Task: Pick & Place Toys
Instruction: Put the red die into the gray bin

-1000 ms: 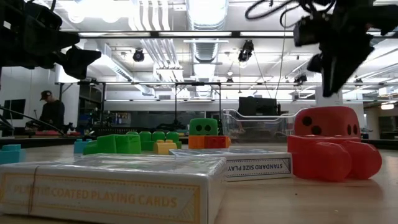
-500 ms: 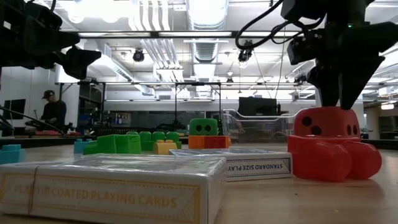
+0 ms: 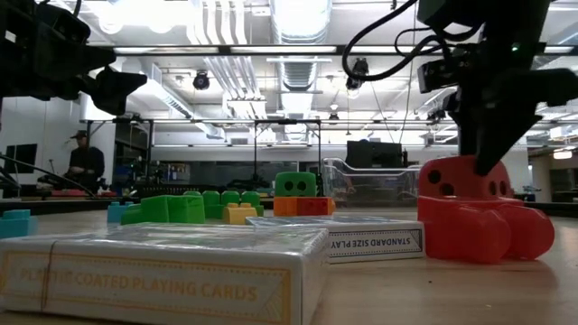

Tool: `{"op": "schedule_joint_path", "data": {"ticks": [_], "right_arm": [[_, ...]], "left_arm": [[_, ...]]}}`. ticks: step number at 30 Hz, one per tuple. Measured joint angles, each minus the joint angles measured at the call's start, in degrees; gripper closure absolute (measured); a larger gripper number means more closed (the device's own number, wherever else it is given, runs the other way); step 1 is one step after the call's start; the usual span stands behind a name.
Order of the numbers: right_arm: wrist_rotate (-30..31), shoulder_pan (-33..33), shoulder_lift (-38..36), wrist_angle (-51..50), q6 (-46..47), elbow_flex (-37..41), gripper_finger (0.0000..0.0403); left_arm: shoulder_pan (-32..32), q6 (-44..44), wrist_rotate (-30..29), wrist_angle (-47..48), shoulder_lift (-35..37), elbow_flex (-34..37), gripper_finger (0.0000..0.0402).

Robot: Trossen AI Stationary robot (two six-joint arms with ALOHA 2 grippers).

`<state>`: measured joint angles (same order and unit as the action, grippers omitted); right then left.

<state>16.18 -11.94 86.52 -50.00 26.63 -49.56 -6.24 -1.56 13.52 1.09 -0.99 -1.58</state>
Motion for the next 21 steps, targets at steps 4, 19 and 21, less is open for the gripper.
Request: {"op": "schedule_joint_path", "data": {"ticks": [4, 19, 21], "right_arm": [[0.5, -0.5, 0.1, 0.0, 0.0, 0.0, 0.0209], [0.7, -2.7, -0.2, 0.2, 0.0, 0.1, 0.0292], [1.2, -3.2, -1.1, 0.5, 0.1, 0.4, 0.0297]], "left_arm": [[0.0, 0.0, 0.0, 0.0, 0.0, 0.0, 0.0111], [0.0, 0.0, 0.0, 0.0, 0.0, 0.0, 0.0111], [0.0, 0.0, 0.0, 0.0, 0.0, 0.0, 0.0111]]}}
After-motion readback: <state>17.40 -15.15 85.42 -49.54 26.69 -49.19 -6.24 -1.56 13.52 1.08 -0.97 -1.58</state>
